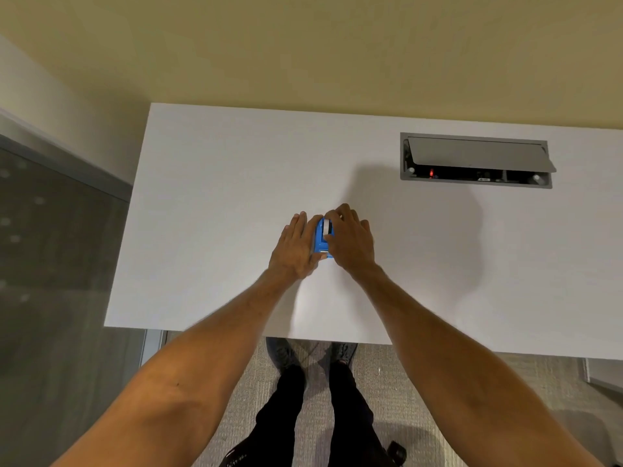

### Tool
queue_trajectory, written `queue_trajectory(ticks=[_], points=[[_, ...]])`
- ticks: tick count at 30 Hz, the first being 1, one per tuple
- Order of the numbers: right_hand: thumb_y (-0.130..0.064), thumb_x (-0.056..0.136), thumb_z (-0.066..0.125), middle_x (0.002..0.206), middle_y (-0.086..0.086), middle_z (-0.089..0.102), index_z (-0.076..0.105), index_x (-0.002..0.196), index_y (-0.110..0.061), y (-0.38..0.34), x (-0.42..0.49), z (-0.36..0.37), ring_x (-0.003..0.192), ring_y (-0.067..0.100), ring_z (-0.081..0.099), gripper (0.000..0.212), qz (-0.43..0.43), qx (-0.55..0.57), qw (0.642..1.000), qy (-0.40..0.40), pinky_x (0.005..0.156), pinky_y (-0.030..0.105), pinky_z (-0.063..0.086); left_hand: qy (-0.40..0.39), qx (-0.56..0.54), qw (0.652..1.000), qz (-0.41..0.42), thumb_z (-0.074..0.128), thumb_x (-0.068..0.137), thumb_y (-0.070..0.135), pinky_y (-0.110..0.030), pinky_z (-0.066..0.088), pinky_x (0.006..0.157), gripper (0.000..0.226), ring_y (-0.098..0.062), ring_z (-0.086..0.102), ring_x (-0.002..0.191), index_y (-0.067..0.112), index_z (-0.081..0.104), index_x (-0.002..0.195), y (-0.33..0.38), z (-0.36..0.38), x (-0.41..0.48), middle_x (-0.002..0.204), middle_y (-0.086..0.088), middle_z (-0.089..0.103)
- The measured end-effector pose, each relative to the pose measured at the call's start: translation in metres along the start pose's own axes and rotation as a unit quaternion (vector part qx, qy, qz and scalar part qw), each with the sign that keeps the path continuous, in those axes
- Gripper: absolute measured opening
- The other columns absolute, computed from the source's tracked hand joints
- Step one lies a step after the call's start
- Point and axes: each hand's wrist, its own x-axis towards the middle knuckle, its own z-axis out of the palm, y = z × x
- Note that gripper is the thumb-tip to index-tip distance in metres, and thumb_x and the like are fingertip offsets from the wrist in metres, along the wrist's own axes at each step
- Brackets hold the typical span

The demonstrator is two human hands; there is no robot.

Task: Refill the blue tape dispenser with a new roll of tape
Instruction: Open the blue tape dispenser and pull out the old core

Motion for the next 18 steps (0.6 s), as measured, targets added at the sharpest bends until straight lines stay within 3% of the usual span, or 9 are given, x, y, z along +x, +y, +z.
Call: queue_trajectory(ticks=[12, 18], points=[[-0.029, 0.102, 0.067, 0.139, 0.003, 0.055, 0.052, 0.141, -0.019, 0.0024, -0.0006, 0.0008, 0.118, 0.020, 0.060, 0.043, -0.001, 0.018, 1.000, 0.010, 0.097, 0.037, 0.052, 0.005, 0.011, 1.000, -0.010, -0.002, 0.072, 0.083, -0.048, 0.013, 0.139, 0.123, -0.036, 0.007, 0.171, 0.014, 0.009, 0.173, 0.0017, -0.0001, -0.0032, 0.182, -0.017, 0.009], [-0.029, 0.102, 0.067, 0.135, 0.000, 0.057, 0.052, 0.140, -0.021, 0.0013, -0.0041, -0.0001, 0.113, 0.018, 0.062, 0.042, 0.000, 0.028, 0.999, 0.017, 0.097, 0.037, 0.052, 0.009, 0.010, 1.000, -0.012, 0.023, 0.097, 0.071, -0.048, 0.011, 0.140, 0.096, -0.036, 0.006, 0.171, 0.015, 0.007, 0.174, 0.0002, 0.0060, 0.0002, 0.182, -0.017, 0.007]])
